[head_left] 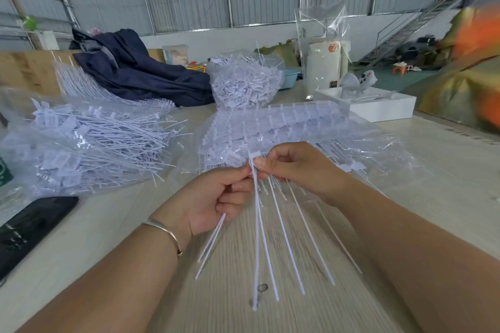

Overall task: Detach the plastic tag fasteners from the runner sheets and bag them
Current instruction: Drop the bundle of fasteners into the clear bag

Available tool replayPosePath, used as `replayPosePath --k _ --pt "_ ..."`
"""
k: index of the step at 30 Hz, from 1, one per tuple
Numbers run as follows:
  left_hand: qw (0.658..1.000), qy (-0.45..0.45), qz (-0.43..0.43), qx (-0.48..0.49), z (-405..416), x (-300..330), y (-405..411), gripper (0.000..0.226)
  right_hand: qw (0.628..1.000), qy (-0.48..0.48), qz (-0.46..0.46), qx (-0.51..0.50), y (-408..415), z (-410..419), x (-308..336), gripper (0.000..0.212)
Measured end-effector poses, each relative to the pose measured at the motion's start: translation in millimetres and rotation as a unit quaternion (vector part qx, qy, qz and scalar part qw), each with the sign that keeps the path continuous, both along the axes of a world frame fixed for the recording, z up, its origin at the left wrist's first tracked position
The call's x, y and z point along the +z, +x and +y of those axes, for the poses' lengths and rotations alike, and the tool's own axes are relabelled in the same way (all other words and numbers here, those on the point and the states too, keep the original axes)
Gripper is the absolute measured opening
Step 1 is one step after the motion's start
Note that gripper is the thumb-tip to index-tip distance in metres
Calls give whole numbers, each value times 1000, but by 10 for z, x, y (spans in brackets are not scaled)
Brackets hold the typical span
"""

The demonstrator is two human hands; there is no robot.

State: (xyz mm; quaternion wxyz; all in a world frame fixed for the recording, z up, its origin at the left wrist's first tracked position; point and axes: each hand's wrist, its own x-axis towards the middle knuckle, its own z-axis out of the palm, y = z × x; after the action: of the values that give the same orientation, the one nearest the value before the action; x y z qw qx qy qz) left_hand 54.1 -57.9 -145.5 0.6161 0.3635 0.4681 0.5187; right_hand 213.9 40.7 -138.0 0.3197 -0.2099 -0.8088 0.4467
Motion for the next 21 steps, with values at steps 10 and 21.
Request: replayPosePath --k 10,21 --pt "987 -32 -20 159 51 14 -144 17 993 77 -28 -85 -41 95 -83 39" --pt "980 -13 0 199 69 -12 -155 36 991 81 -56 -89 -71 137 -151 9"
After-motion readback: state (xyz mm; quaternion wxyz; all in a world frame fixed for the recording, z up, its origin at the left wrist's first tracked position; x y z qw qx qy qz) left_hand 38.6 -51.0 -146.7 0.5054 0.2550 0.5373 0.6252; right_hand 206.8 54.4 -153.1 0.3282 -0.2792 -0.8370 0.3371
